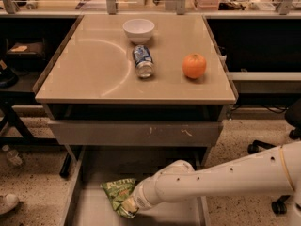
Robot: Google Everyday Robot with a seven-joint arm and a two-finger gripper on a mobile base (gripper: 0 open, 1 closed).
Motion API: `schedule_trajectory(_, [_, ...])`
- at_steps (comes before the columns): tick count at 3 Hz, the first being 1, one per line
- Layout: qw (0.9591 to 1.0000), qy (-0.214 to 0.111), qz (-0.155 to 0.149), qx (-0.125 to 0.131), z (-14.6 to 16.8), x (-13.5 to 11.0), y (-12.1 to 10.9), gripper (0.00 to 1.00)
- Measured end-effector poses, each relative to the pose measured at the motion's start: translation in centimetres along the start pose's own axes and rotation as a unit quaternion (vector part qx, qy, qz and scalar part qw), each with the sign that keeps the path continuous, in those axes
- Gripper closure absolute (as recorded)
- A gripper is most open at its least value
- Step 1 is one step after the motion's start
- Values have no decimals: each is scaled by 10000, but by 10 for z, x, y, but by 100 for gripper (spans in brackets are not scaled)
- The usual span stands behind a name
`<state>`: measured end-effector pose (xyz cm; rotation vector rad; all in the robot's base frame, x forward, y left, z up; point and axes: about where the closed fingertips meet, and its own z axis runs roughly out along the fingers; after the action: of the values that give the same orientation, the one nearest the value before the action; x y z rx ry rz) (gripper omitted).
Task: Pick green jalapeno chip bag from middle drawer and place on counter
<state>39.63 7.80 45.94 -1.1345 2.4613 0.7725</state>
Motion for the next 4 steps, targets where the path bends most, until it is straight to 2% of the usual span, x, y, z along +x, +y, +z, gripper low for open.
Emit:
schedule_trajectory(1, [9996,-233,-100,-151,-48,-39,18,100])
schedule_trajectory(2, [9995,-134,-211,-191,-66,-23,16,100])
schedule_trajectory(3, [9992,-184,-283,-230,-71,-35,23,100])
schedule_trajectory(4, [9971,-368,-585,-319,-98,-64,47,100])
